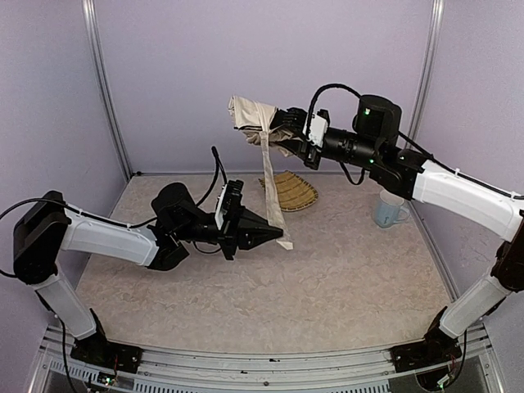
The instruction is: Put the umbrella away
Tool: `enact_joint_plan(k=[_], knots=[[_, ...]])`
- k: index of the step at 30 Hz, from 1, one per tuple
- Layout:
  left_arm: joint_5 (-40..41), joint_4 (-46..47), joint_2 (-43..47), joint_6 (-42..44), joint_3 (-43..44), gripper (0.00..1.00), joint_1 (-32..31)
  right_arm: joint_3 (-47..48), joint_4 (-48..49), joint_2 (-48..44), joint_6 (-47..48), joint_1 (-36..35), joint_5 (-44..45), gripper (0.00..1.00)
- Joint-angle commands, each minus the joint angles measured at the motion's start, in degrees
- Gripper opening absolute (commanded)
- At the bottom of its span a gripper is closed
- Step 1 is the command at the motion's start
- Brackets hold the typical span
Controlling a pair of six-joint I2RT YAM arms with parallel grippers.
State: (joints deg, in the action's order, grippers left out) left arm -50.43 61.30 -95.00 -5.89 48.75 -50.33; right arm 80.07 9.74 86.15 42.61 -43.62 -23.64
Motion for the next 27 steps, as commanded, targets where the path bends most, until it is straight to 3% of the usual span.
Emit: enact_joint_plan(k=[1,6,11,16,22,27], knots=[[4.0,-2.6,-0.3,2.6,-1.7,0.0,-0.2,5.7,0.1,-0.3,-2.8,-0.4,4.9,0.0],[16.4,-19.7,-0.2,15.2,-1.4,0.0,-2.1,12.2,-6.5,0.2,-9.7,2.8,1.2,0.0],[21.8,-24.5,-0.4,18.8,-4.3,0.0,1.9,15.5,-16.0,-1.3,-9.4,3.9,-10.5,0.0],[28.9,-34.5,-4.0,27.9,-0.3,0.0,4.4,15.9,-22.5,-4.0,-7.1,3.9,-23.3,0.0],[30.6,-37.0,-9.6,33.5,7.0,0.0,6.1,16.2,-29.4,-3.6,-3.2,2.4,-31.8,0.0],[32.9,-37.4,-13.5,38.3,14.7,0.0,10.5,12.4,-37.7,-4.1,6.6,-1.6,-36.7,0.0]])
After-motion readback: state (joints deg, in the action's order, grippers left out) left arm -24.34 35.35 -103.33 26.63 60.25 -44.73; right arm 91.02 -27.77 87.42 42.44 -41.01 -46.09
